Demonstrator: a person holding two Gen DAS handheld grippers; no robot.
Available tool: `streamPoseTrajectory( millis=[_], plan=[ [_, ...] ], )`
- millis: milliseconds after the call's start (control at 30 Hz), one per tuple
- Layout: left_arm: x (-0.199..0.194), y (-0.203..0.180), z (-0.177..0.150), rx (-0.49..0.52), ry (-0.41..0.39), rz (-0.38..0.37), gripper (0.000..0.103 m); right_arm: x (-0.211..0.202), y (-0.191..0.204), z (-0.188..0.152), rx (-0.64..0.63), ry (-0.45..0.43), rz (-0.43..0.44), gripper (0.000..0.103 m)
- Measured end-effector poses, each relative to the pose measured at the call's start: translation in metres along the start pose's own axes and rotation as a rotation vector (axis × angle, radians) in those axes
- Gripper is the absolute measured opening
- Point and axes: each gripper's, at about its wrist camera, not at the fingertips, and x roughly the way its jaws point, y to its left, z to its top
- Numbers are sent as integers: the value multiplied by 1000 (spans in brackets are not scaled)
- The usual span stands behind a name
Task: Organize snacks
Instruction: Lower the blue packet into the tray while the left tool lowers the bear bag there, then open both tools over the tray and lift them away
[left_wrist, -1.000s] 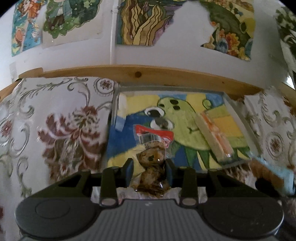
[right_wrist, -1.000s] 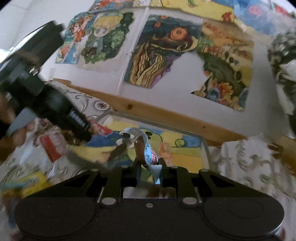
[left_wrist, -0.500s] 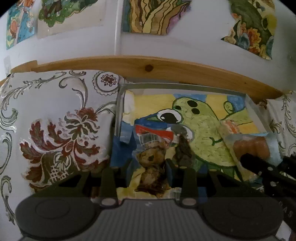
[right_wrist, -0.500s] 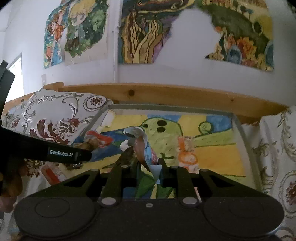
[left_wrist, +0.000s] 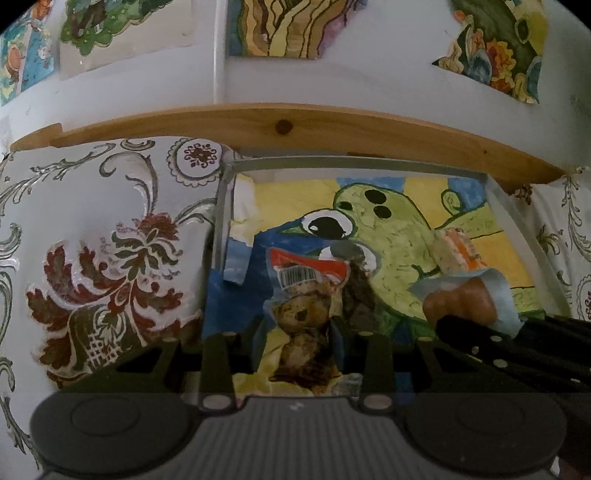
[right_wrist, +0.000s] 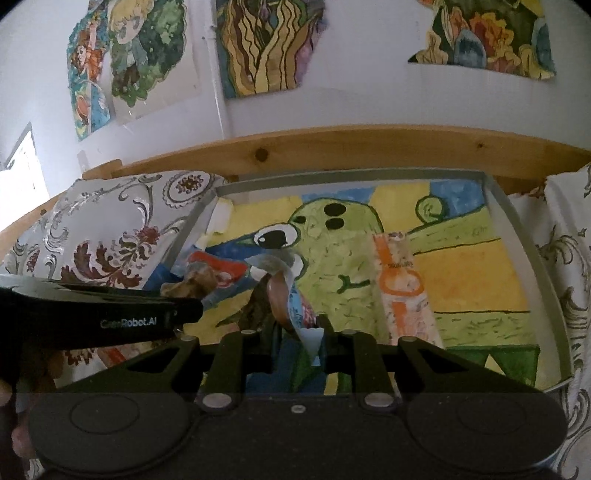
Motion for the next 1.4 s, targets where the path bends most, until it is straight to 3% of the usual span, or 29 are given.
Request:
streamPoseTrajectory(
  millis=[333, 467, 533, 567, 700, 1000, 1400],
  plan=[
    [11, -4, 2, -9, 51, -11, 41, -1, -4, 4, -81, -20, -90, 33],
    [15, -3, 7, -11, 83, -19, 44, -6, -4, 6, -122, -50, -128, 52],
    [15, -2, 9, -18, 88, -12, 44, -9, -6, 8, -123, -65, -135, 56],
    [14, -1, 10, -24, 81, -10, 46, -12, -6, 8, -127, -73, -136, 58],
    [6, 0, 14, -26, 48, 1, 72, -21, -3, 9, -150, -106, -152, 73],
    [-30, 0, 19, -45, -71, 45, 95, -54, 0, 17, -155, -192, -216, 92],
    [-104, 7, 20, -95, -212, 51, 103, -137, 10, 28, -133, -327, -249, 102]
  ],
)
